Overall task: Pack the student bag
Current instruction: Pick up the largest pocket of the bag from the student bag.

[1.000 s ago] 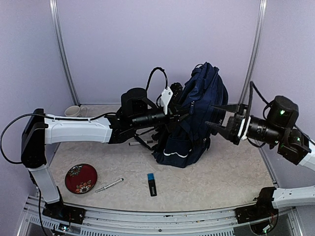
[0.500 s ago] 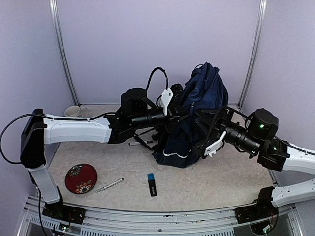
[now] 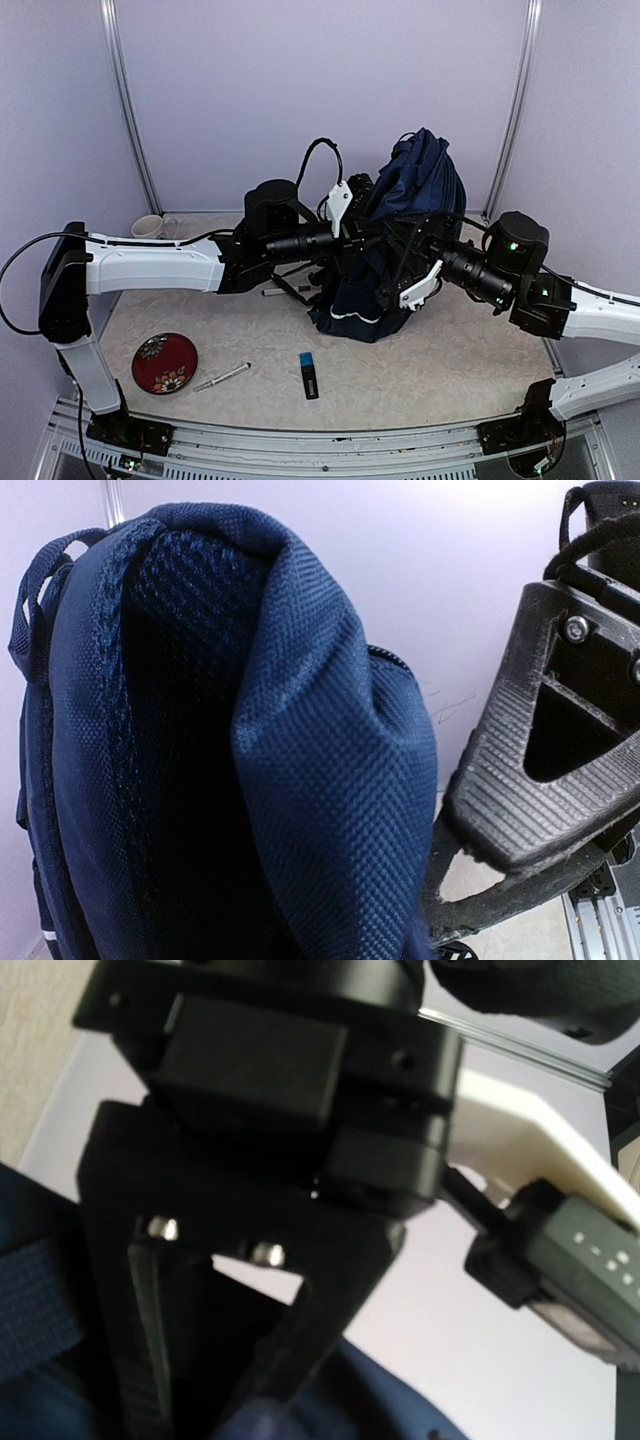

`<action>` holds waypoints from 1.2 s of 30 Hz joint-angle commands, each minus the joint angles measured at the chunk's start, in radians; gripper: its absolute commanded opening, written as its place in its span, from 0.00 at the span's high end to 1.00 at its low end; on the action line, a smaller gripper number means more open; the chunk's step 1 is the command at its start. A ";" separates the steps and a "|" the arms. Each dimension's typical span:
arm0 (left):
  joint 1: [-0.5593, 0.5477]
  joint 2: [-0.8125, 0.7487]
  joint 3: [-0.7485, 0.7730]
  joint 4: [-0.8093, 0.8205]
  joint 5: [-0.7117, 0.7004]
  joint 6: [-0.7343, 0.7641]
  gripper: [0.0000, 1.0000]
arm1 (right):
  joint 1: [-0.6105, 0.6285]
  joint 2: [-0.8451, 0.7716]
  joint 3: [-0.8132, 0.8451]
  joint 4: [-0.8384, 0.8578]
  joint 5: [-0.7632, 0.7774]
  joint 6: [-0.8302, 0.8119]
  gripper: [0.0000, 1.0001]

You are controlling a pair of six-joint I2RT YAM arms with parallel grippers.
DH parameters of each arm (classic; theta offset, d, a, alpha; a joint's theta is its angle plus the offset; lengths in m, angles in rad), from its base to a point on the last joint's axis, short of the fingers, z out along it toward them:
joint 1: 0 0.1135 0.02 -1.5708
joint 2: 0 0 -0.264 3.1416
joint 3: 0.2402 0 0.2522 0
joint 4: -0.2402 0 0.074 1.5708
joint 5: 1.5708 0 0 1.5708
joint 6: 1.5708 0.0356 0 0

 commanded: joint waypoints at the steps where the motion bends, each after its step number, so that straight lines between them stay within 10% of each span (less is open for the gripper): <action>1: -0.035 -0.075 -0.001 0.048 0.054 0.026 1.00 | 0.001 0.007 0.044 0.034 0.008 0.013 0.55; 28: -0.056 -0.051 0.046 -0.011 0.019 0.068 1.00 | 0.005 0.084 0.026 0.024 0.026 -0.011 0.85; 36: -0.059 -0.030 0.075 -0.025 0.009 0.063 1.00 | 0.033 0.103 0.024 0.026 0.054 -0.029 0.81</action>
